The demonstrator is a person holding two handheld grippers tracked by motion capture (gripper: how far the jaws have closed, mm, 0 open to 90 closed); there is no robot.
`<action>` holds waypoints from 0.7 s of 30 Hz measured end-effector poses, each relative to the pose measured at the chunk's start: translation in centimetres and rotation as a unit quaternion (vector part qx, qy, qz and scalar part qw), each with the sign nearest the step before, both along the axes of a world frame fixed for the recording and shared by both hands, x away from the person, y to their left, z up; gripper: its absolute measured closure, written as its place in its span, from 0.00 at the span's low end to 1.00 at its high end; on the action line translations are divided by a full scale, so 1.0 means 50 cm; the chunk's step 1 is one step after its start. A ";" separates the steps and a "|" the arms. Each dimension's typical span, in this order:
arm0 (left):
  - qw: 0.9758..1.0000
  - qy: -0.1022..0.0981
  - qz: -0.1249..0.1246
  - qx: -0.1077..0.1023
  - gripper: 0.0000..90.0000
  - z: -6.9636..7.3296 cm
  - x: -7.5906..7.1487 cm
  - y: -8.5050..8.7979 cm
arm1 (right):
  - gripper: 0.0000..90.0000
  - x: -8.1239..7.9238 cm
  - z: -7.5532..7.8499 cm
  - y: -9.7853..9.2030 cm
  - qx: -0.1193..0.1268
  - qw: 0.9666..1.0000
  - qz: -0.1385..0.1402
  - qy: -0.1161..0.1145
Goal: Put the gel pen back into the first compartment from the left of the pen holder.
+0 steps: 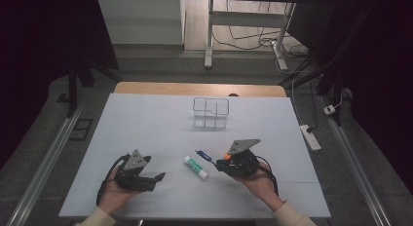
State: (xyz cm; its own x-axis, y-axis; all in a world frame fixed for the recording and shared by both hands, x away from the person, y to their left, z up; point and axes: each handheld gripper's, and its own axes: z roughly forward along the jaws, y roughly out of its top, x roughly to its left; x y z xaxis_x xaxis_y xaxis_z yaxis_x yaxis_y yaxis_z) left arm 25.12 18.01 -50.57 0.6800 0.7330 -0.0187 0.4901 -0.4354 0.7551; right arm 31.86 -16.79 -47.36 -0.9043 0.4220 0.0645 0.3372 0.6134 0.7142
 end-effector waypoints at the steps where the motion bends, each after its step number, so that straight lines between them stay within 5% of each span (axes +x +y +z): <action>1: 1.000 -0.001 -0.001 0.000 0.23 0.002 0.001 -0.004 | 0.88 0.000 -0.001 0.001 0.000 1.000 0.001 0.000; 21: 0.998 -0.019 -0.054 0.015 0.23 0.047 0.013 -0.088 | 0.88 -0.006 -0.014 0.020 -0.016 1.000 0.017 0.007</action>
